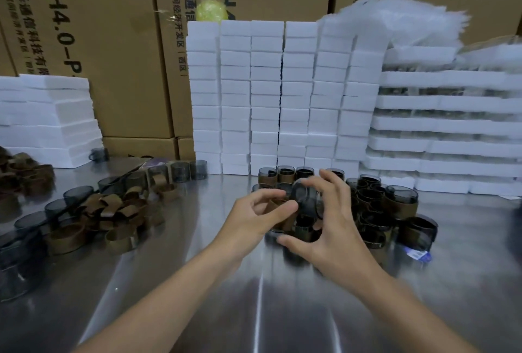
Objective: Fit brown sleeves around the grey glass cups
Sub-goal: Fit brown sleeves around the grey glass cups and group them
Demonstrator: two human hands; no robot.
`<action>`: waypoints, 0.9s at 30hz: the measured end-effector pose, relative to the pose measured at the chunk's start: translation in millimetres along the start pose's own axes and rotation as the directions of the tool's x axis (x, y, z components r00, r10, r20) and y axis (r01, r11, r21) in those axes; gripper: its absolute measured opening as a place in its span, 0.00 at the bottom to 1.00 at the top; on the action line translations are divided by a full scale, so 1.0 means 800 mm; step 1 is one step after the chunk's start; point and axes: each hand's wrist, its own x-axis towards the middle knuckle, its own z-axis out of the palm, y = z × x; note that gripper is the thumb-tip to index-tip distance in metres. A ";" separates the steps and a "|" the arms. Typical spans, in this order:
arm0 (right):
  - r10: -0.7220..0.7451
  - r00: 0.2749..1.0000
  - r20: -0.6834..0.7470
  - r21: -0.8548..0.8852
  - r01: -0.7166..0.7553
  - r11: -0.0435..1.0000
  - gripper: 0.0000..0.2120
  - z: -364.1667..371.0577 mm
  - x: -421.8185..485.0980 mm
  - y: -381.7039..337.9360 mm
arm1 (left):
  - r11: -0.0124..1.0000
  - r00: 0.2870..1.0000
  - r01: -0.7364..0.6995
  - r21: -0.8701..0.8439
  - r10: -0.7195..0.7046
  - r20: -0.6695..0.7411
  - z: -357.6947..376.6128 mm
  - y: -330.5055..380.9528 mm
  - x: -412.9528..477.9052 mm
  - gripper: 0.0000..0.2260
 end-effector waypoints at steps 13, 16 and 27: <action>0.142 0.964 -0.225 0.127 -0.115 0.985 0.36 0.001 0.002 -0.002 | 1.000 0.997 -0.020 -0.012 0.021 0.072 0.013 -0.009 -0.001 0.15; 0.146 0.964 -0.224 0.168 -0.109 0.980 0.35 0.003 0.003 -0.008 | 0.999 0.999 -0.038 0.011 0.038 -0.003 0.019 -0.007 0.000 0.29; 0.019 0.963 -0.268 0.160 0.025 0.987 0.27 0.010 -0.003 -0.018 | 0.984 0.982 0.168 -0.061 -0.161 0.100 0.019 0.000 -0.007 0.28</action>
